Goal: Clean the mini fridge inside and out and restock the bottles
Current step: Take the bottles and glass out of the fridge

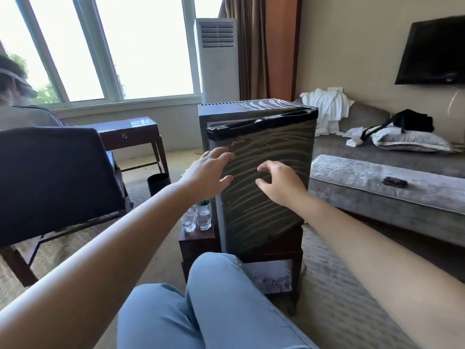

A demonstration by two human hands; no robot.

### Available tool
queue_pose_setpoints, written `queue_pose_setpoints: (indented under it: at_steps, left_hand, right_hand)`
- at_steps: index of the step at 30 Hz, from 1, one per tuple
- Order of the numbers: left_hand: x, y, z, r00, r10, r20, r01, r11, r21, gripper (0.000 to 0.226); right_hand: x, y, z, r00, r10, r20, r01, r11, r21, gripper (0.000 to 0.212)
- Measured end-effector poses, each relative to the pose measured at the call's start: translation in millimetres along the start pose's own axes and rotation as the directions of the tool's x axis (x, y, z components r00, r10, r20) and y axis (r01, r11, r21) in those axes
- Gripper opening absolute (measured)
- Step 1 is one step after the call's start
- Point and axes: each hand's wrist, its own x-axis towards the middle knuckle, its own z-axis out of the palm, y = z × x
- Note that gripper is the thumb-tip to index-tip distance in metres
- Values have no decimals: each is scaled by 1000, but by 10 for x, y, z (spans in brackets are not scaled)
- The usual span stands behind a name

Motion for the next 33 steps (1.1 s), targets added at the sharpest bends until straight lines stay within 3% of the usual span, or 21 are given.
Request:
queue_pose_setpoints:
  at_steps: [9,14,18,21,25,29,33]
  left_hand:
    - [854,-584,85,998,-53,-41,51,997,-54,56]
    - [1403,-1016,315,988,-50,-147,49,999,-8,55]
    - [1723,-1268,358,985,-62,-163,53,997,-54,49]
    - [1848,-1303,238,993,-114,-44,106,982,-153,48]
    - [1911,-1224,-17,977,-160,137,181,972,-153,47]
    - [1820,-1084,-371,948,-131,291,188,967,-175,47]
    - [1889,-925,-541,887,-12,462,133,964,-230,40]
  right_hand:
    - [843,236,265,999,40,21,-40,999,-7,30]
    - [1546,244,389,992,-112,-57,111,993,-29,32]
    - [1963,276,370,982,-176,-65,180,982,60,29]
    - [2066,271,297,996,-91,-17,92,989,117,27]
    - [2073,197,87,982,111,150,-130,984,122,26]
    - [2057,138,-346,863,328,385,-356,935,1,29]
    - [1917,203,-801,750,487,448,-489,864,-122,30]
